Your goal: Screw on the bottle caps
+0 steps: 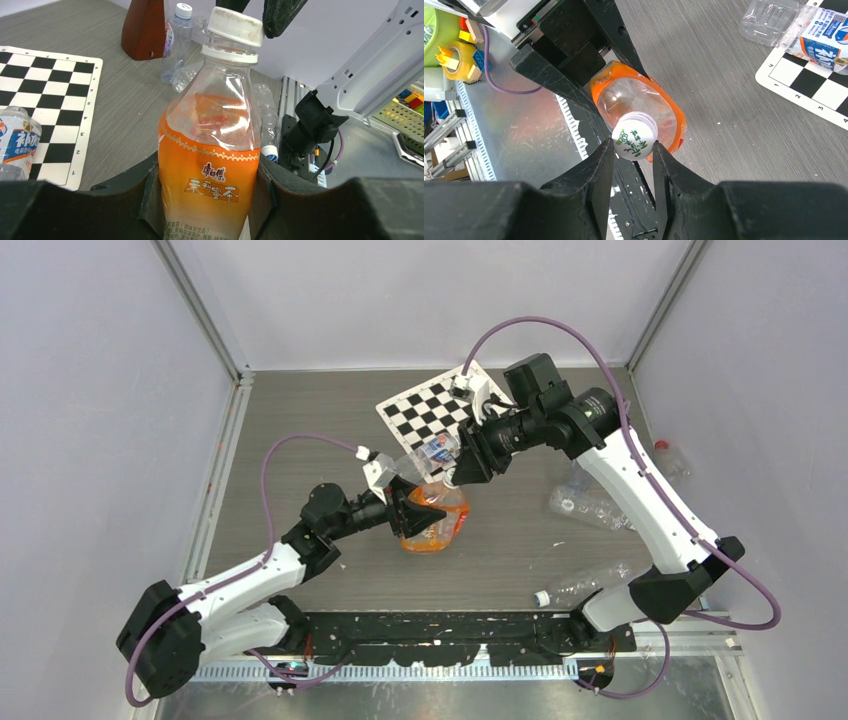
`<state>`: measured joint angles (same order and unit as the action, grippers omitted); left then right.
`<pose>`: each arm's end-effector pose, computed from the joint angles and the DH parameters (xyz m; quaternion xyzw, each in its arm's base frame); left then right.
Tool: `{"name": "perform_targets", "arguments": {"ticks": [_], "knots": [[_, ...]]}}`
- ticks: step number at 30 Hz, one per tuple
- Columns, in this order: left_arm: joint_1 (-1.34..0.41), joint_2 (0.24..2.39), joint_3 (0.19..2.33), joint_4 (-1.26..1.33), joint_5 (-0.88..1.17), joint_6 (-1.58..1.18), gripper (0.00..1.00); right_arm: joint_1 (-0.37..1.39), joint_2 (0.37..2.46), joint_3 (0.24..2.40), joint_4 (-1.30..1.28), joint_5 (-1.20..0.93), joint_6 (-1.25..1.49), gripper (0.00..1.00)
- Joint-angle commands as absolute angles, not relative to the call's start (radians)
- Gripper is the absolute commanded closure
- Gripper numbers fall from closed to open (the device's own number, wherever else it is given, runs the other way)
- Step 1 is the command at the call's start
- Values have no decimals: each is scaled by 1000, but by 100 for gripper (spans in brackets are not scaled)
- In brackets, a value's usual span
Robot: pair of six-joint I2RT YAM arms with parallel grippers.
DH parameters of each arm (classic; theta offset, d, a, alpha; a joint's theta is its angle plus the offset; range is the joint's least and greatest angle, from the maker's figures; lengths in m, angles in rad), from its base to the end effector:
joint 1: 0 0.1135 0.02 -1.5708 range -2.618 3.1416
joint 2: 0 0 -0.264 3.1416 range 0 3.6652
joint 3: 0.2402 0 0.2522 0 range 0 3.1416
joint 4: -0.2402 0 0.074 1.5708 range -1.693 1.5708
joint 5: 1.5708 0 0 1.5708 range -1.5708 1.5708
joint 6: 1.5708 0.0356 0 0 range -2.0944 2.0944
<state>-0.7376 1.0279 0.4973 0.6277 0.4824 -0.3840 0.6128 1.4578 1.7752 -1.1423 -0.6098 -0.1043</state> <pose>0.1593 -0.1671 0.2776 0.2889 0.6112 -0.5184 0.5236 0.2126 0.1744 0.4335 -0.4141 0.7934 0.3580 0.2661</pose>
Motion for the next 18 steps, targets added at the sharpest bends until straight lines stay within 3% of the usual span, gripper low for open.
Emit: {"name": "perform_targets", "arguments": {"ticks": [1, 18], "knots": [[-732, 1027, 569, 723, 455, -330, 100, 635, 1483, 1808, -1205, -604, -94, 85], [-733, 1085, 522, 1059, 306, -194, 100, 643, 1460, 1704, -1045, -450, 218, 96]]}}
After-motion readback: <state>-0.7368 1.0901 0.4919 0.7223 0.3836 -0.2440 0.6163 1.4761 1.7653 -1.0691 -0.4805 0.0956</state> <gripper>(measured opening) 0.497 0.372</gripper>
